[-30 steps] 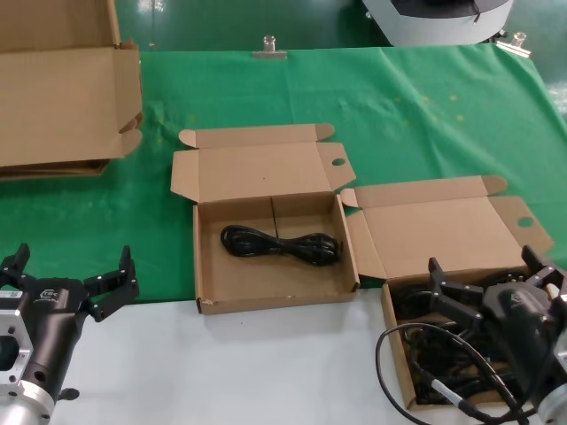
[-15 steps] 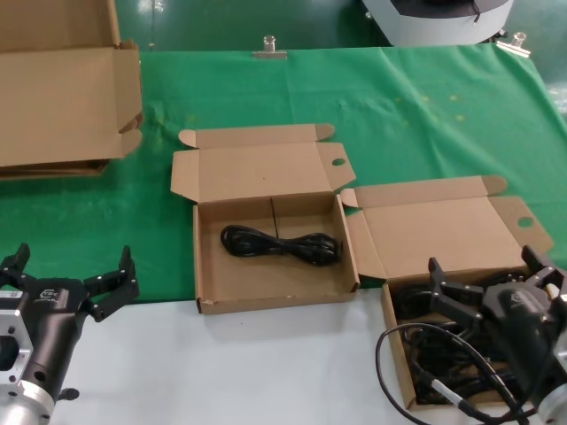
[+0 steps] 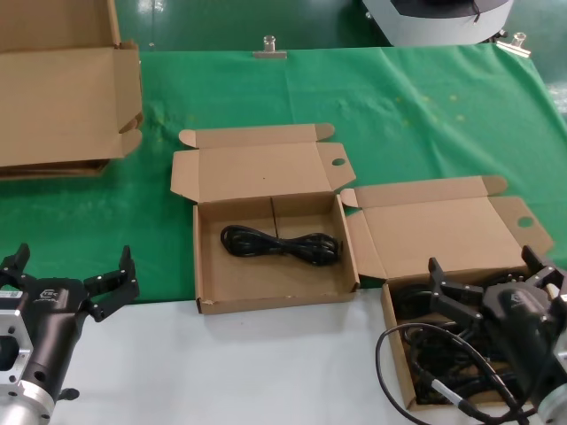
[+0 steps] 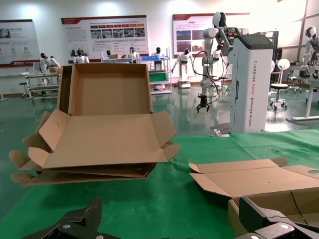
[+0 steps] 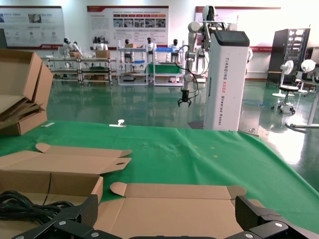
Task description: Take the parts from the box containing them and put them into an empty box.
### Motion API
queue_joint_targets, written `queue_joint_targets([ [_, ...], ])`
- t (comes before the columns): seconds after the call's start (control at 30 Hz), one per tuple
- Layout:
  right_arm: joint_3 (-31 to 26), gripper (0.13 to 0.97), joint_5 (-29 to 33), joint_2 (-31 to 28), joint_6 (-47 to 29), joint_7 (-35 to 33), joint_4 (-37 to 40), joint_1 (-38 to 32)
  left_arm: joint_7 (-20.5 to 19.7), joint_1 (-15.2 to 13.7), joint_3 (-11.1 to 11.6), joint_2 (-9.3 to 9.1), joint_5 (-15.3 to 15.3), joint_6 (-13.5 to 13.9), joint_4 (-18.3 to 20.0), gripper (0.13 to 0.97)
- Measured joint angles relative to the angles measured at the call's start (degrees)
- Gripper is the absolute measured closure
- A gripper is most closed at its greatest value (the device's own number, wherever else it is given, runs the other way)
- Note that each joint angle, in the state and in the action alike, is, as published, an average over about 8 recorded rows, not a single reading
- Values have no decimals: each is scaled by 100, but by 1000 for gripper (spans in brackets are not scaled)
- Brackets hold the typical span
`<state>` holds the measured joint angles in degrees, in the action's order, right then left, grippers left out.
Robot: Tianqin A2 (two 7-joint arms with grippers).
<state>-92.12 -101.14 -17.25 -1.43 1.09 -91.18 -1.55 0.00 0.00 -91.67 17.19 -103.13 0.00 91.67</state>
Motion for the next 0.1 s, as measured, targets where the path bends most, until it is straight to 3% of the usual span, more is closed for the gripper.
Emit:
queue_joint_targets([
  [0.1, 0, 129, 0, 0, 0, 0, 0, 0, 0, 0, 0, 0, 0, 0, 0, 132],
])
